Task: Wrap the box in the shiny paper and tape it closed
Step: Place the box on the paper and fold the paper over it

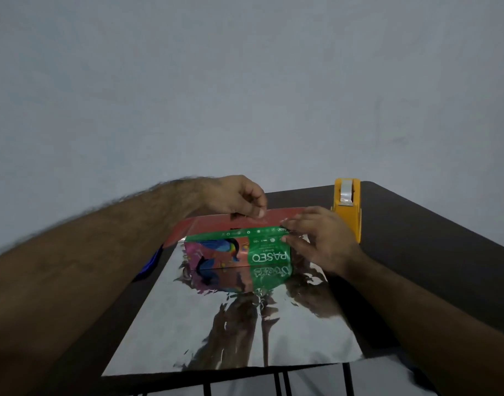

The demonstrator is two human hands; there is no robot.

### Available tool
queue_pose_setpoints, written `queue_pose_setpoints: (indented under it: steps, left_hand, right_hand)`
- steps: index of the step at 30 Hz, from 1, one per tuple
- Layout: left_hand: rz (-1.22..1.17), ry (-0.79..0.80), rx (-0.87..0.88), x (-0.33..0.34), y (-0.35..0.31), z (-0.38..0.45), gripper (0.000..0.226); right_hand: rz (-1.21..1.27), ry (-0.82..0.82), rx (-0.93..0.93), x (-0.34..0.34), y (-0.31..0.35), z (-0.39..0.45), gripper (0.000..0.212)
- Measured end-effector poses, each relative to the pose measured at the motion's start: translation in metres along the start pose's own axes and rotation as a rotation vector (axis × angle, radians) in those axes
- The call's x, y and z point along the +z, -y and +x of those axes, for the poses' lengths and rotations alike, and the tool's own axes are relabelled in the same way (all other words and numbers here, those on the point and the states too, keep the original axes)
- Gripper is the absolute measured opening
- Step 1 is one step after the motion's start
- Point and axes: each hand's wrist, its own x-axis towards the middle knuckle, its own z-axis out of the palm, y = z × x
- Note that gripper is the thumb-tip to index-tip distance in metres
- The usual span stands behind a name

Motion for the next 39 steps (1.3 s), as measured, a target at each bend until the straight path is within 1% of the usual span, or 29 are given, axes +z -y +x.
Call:
queue_pose_setpoints:
  steps: [5, 11, 14, 20, 26, 28, 34, 39]
  left_hand:
    - [-0.015, 0.089, 0.022, 0.001, 0.011, 0.026, 0.013]
    - [-0.031, 0.103, 0.000, 0.003, 0.018, 0.039, 0.014]
    - [-0.024, 0.105, -0.035, 0.002, 0.018, 0.041, 0.016]
    - [0.046, 0.115, -0.060, 0.005, 0.013, 0.047, 0.012]
    - [0.268, 0.134, -0.102, 0.004, -0.011, 0.052, 0.015]
    - [0.285, 0.125, -0.137, 0.004, -0.016, 0.053, 0.019]
    - [0.339, 0.043, -0.249, -0.002, -0.015, 0.047, 0.049]
    - [0.332, -0.015, -0.288, -0.013, 0.005, 0.030, 0.048]
  right_hand:
    - [0.135, -0.088, 0.137, 0.004, 0.001, -0.004, 0.033]
    - [0.260, -0.091, 0.238, 0.009, -0.003, -0.008, 0.034]
    - [0.271, -0.102, 0.251, 0.011, -0.002, -0.008, 0.033]
    - [0.250, -0.120, 0.234, 0.009, 0.000, -0.008, 0.032]
    - [0.241, -0.124, 0.234, 0.008, 0.002, -0.008, 0.030]
    - [0.241, -0.129, 0.232, 0.008, 0.003, -0.008, 0.029]
    - [0.236, -0.114, 0.252, 0.006, 0.004, -0.008, 0.031]
    - [0.235, -0.098, 0.256, 0.005, 0.004, -0.008, 0.032]
